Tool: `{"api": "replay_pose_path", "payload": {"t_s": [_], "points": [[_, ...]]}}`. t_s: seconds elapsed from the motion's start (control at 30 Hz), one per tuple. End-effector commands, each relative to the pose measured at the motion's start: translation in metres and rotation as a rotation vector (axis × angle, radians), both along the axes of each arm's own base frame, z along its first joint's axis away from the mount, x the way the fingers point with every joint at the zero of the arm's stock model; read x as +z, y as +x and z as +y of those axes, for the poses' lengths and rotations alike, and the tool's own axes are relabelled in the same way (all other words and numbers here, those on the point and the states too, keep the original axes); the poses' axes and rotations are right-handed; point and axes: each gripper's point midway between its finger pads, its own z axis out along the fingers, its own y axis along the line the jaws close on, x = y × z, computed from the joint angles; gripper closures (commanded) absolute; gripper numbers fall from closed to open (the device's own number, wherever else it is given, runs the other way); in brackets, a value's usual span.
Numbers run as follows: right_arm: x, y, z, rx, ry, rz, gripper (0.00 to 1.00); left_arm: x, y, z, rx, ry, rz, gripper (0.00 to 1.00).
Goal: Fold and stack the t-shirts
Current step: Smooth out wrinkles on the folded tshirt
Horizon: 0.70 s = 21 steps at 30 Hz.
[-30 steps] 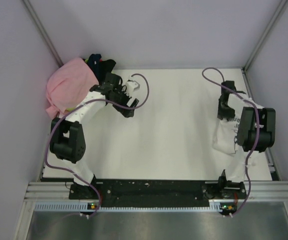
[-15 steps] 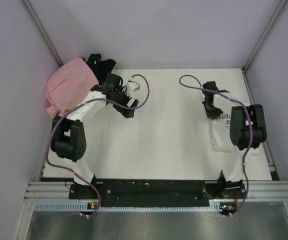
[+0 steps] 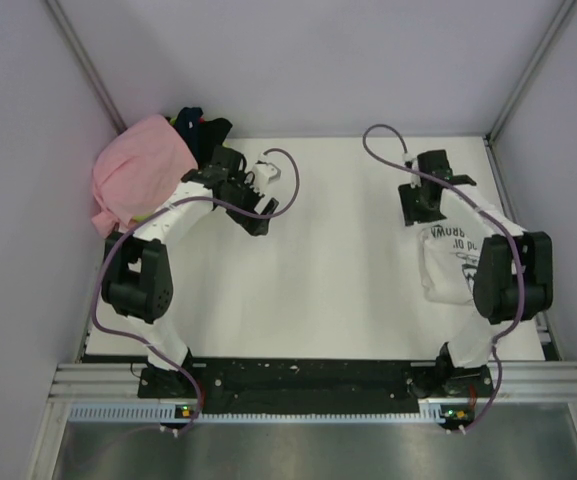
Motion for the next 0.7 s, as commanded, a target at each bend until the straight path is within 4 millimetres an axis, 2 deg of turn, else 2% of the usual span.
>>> {"api": "replay_pose_path", "payload": {"t_s": [0.0, 0.07, 0.17, 0.2, 0.23, 0.3, 0.37, 0.43, 0.57, 0.67], "points": [[0.079, 0.007, 0.030, 0.025, 0.213, -0.242, 0.46, 0.007, 0.003, -0.002, -0.017, -0.001, -0.025, 0.01], [0.081, -0.002, 0.025, -0.073, 0.262, -0.246, 0.50, 0.008, 0.002, -0.002, -0.016, 0.000, -0.029, 0.01], [0.065, -0.024, 0.003, -0.277, 0.345, -0.203, 0.83, 0.006, 0.001, -0.001, -0.017, 0.002, -0.025, 0.01], [0.057, -0.035, -0.009, -0.357, 0.373, -0.183, 0.94, 0.007, 0.001, -0.001, -0.017, 0.000, -0.024, 0.01], [0.052, -0.045, -0.017, -0.411, 0.401, -0.176, 1.00, 0.006, 0.000, -0.001, -0.018, 0.001, -0.023, 0.01], [0.040, -0.067, -0.035, -0.485, 0.367, -0.170, 1.00, 0.006, -0.001, -0.001, -0.020, -0.001, -0.021, 0.01], [0.035, -0.085, -0.043, -0.510, 0.333, -0.177, 1.00, 0.006, 0.000, -0.002, -0.021, -0.003, -0.022, 0.01], [0.024, -0.099, -0.039, -0.513, 0.353, -0.151, 1.00, 0.005, 0.000, -0.003, -0.023, -0.005, -0.017, 0.01], [-0.009, -0.124, -0.014, -0.520, 0.456, -0.014, 1.00, 0.003, -0.001, -0.003, -0.024, -0.005, -0.010, 0.01], [-0.027, -0.139, -0.019, -0.567, 0.420, 0.029, 1.00, 0.003, -0.001, -0.002, -0.026, -0.004, -0.012, 0.01]]}}
